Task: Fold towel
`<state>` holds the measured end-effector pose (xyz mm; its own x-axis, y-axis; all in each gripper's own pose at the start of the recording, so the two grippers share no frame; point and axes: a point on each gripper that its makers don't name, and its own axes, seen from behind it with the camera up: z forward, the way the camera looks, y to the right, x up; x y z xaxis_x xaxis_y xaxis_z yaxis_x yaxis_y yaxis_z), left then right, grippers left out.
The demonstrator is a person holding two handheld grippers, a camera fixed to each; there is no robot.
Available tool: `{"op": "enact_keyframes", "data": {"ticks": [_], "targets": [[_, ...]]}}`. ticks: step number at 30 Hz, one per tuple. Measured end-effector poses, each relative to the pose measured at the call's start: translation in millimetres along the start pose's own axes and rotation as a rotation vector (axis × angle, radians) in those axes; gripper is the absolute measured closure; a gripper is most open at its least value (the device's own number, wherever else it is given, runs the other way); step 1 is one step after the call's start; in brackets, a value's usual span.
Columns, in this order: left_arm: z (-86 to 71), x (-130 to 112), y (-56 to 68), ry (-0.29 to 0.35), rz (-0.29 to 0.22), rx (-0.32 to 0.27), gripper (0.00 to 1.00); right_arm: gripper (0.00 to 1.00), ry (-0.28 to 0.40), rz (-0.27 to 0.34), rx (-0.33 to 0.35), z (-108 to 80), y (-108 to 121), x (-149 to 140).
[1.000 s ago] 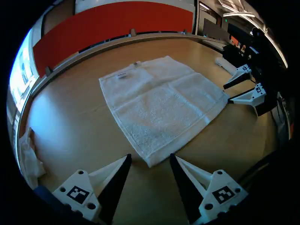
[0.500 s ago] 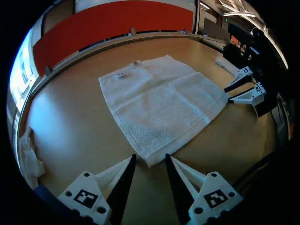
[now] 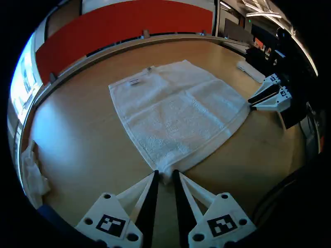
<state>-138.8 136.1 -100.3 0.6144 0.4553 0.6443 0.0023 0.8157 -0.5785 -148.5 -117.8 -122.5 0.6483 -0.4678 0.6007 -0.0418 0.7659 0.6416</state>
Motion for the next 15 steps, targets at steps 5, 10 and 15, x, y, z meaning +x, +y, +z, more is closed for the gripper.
{"op": "enact_keyframes", "data": {"ticks": [5, 10, 15], "targets": [[-1.2, 0.1, 1.0, -0.001, -0.020, 0.006, 0.84, 0.83, 0.013, 0.009, -0.004, -1.5, -0.3, 4.7], [-4.4, 2.5, 5.4, 0.007, -0.062, -0.007, 0.88, 0.83, 0.022, 0.009, -0.016, -4.4, 1.2, 8.8], [-8.4, 6.2, 7.2, 0.020, -0.087, -0.013, 0.89, 0.84, 0.032, 0.016, -0.018, -8.1, 2.5, 12.5]]}}
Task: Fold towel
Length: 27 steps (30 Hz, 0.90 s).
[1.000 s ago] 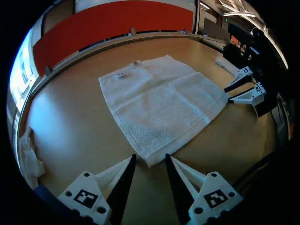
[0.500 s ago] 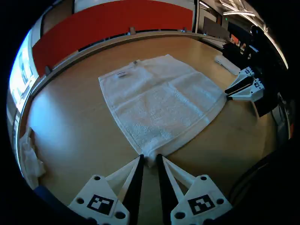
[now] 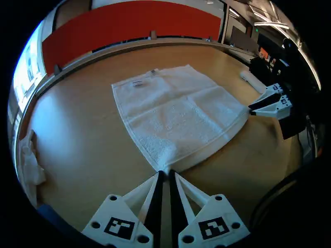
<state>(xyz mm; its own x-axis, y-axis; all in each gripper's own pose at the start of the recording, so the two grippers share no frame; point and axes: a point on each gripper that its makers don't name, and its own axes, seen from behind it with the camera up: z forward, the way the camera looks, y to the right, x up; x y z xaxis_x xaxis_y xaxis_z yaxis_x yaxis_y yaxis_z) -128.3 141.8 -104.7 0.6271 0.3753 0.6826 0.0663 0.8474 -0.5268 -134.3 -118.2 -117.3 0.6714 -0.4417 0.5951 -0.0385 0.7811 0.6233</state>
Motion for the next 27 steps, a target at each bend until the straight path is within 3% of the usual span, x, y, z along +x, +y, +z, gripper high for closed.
{"op": "enact_keyframes", "data": {"ticks": [10, 27], "targets": [[-13.1, 11.5, -0.6, 0.014, -0.029, 0.005, 0.89, 0.84, 0.028, 0.001, -0.008, -12.5, 1.9, 14.1], [-57.6, 29.3, 5.9, 0.010, -0.070, 0.008, 0.89, 0.84, 0.074, -0.003, -0.012, -57.1, -6.2, 47.4]]}}
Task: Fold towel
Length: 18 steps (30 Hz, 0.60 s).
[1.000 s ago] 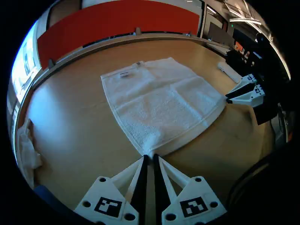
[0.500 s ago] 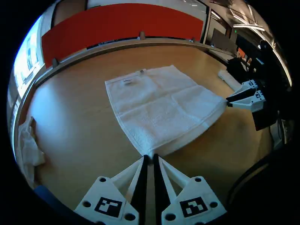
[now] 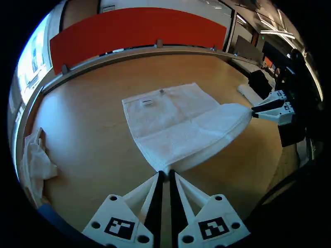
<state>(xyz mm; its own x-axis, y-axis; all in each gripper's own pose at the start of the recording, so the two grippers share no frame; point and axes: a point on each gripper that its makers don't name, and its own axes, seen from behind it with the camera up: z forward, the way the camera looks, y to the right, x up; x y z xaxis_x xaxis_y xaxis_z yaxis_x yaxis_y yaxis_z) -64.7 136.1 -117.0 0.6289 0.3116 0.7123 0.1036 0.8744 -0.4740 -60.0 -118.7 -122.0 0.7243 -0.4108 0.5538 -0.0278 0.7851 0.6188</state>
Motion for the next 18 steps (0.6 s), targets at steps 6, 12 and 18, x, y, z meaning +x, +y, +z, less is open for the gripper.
{"op": "enact_keyframes", "data": {"ticks": [6, 12, 18], "targets": [[-15.6, 6.3, 5.8, -0.001, -0.018, -0.008, 0.89, 0.84, 0.008, -0.001, 0.000, -16.9, -4.1, 8.8], [-30.0, 11.6, 12.0, -0.004, -0.026, -0.016, 0.89, 0.84, 0.011, -0.003, 0.005, -31.7, -7.3, 14.6], [-41.9, 12.5, 18.8, -0.013, -0.032, -0.029, 0.89, 0.84, 0.014, -0.003, 0.012, -44.3, -10.8, 20.2]]}}
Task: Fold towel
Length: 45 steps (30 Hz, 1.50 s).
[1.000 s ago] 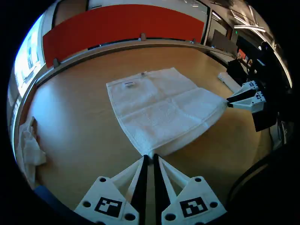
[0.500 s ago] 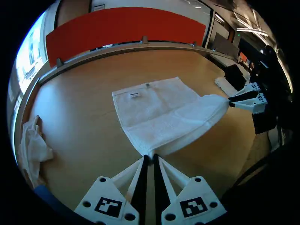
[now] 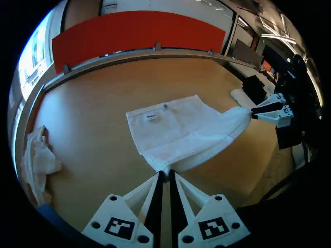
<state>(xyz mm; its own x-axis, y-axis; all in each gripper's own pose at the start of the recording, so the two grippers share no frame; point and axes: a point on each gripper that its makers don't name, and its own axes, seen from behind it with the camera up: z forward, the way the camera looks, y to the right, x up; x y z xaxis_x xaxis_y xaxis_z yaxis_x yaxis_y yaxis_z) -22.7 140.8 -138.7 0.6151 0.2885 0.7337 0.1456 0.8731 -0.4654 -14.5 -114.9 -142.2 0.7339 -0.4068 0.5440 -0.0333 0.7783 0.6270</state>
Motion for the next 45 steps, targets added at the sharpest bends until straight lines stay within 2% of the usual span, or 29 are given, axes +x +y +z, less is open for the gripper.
{"op": "enact_keyframes", "data": {"ticks": [8, 20, 29, 45], "targets": [[-8.4, 0.2, 4.6, -0.005, -0.006, -0.007, 0.89, 0.84, 0.001, 0.007, 0.006, -8.6, -3.5, 3.8], [-4.2, -1.5, 1.9, -0.013, -0.040, -0.006, 0.89, 0.84, -0.011, 0.003, 0.008, -1.9, -3.2, 1.9], [10.9, 7.6, -7.0, -0.010, -0.064, 0.010, 0.89, 0.84, -0.026, 0.011, 0.004, 13.1, 5.0, 3.1], [46.4, 38.8, -27.9, 0.001, -0.090, 0.032, 0.89, 0.84, -0.040, 0.028, -0.035, 47.2, 39.8, 12.5]]}}
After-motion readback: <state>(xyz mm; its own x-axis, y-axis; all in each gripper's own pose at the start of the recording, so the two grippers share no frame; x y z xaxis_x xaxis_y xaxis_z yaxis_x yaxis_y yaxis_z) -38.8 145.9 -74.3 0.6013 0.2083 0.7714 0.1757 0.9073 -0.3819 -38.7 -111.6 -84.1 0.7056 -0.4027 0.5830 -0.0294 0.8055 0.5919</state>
